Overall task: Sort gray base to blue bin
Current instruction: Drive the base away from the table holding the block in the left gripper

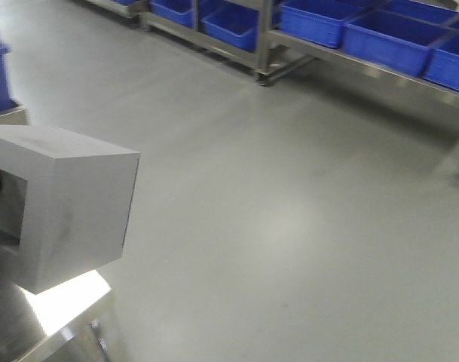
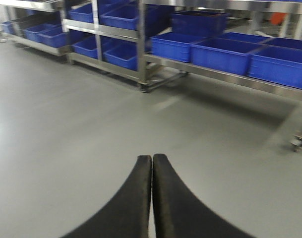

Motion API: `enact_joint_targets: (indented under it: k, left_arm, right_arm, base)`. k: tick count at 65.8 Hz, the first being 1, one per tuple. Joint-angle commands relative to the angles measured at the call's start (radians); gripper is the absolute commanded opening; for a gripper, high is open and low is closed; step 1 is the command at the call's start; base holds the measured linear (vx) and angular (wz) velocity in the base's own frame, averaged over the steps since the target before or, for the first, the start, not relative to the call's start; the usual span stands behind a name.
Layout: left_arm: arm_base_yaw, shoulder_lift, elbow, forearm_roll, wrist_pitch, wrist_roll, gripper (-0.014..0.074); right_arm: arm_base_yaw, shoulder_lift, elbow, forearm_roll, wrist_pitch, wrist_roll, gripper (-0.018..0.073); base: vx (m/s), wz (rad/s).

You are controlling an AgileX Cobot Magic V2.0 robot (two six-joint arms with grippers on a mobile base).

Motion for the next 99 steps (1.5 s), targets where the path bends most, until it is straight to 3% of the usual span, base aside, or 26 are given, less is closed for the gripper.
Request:
enact_joint_targets:
  k: [1,73,99]
  left_arm:
    - [-0.002,0.000,-0.031,-0.004,-0.112,-0.010,-0.0008]
    - [-0.002,0.000,-0.031,-0.004,-0.112,-0.010,-0.0007]
    - [-0.002,0.001,-0.031,-0.004,-0.112,-0.010,-0.0007]
  right_arm:
    - [-0.003,0.018,0.002,-0.008,-0.072,-0.011,-0.0005]
    - [-0.003,0.018,0.002,-0.008,-0.072,-0.011,-0.0005]
    - [-0.003,0.018,0.002,-0.008,-0.072,-0.011,-0.0005]
  base:
    - [0.03,-0.62]
    - [0.14,-0.75]
    - [0.21,-0.37]
